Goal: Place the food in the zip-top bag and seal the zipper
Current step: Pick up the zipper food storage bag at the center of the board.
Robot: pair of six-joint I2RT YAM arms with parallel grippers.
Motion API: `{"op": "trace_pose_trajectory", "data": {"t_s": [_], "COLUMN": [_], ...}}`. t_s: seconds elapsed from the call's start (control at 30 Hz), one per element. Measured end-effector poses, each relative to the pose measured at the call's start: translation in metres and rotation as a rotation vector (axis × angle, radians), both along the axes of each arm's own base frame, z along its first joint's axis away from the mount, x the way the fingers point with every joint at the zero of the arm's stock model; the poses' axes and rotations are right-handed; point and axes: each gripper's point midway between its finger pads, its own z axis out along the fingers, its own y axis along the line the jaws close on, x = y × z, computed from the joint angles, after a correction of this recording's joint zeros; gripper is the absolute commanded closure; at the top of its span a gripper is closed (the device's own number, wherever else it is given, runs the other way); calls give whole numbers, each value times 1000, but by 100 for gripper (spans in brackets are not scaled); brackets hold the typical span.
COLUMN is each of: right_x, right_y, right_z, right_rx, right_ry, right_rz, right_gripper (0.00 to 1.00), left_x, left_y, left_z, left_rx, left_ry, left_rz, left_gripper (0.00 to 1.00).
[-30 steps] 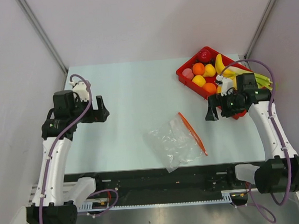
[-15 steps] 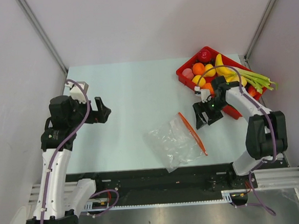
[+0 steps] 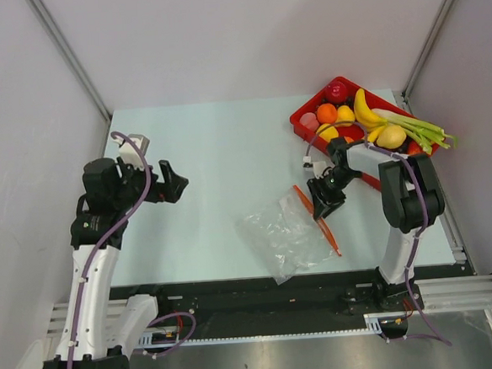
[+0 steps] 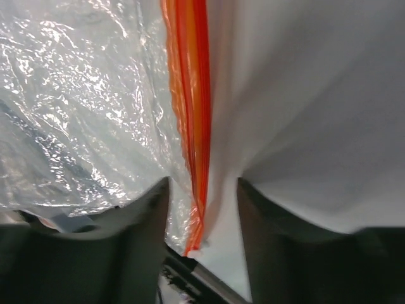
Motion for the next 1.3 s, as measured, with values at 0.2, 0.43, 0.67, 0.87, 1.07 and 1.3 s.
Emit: {"op": "trace_pose_trajectory", "data": {"t_s": [0.2,0.43,0.67,0.87,1.07,1.3], "right_x": [-2,-4,-25,-58,-82,-88], "right_y": [12,32,63,97,138,150], "right_z": [5,91,186,224,242,212], "right_rx": [53,120,149,80,3,-146], "right_ry": [-14,-325,-749,-1111,-1481,-1707], "right_rz": [48,227,548,920,1192,1387], "right_gripper": [100,100,100,100,100,100], "left_x": [2,5,12,8,-7,-32], "left_y": [-1,3,10,5,-15,-60], "left_z": [0,2,24,43,44,22], "left_rx": [-3,1,20,17,12,20], "left_ry": [-2,-12,-11,-13,34,139], "left_rz": [-5,24,64,26,-129,-347], "left_gripper": [0,1,0,1,4,7]}}
